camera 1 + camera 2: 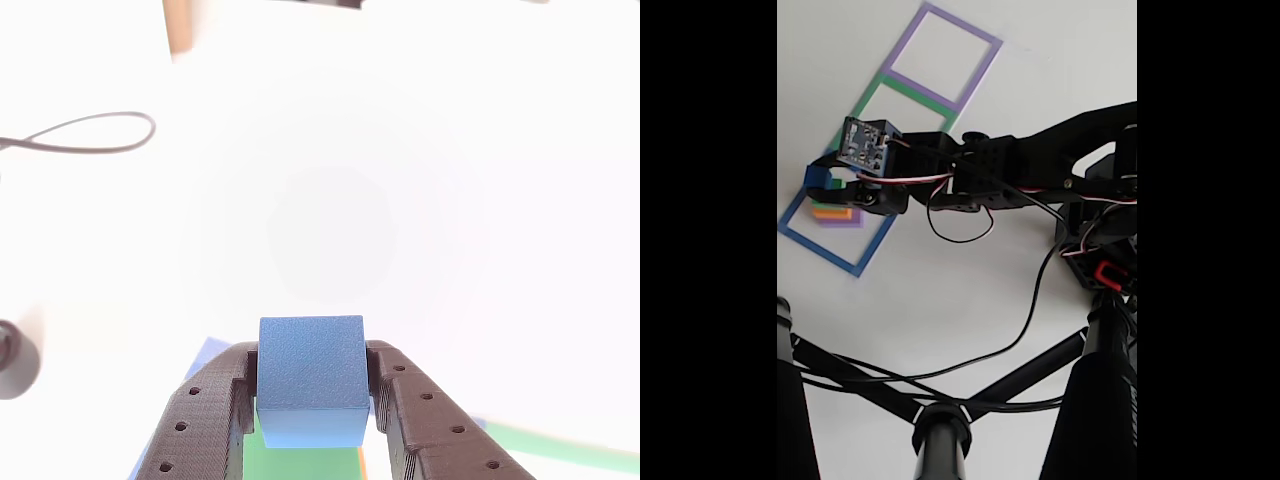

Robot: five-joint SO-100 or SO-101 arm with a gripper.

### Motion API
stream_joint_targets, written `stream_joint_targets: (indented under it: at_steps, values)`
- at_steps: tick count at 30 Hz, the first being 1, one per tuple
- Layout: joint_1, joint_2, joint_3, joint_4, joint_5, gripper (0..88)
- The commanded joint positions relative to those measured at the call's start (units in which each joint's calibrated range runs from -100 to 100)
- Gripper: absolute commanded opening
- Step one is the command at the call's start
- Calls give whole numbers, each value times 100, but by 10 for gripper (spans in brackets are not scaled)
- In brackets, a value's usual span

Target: Tower of hanoi

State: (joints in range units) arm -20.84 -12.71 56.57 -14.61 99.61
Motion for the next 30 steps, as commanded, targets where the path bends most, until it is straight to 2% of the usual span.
stream_joint_targets:
  at_steps: [1, 18, 25, 30]
  values:
    - [-45, 39, 34, -361, 39, 15]
    - [-131, 152, 188, -604, 39, 22]
    - [-93, 354, 207, -798, 39, 55]
    - [-102, 395, 234, -912, 39, 136]
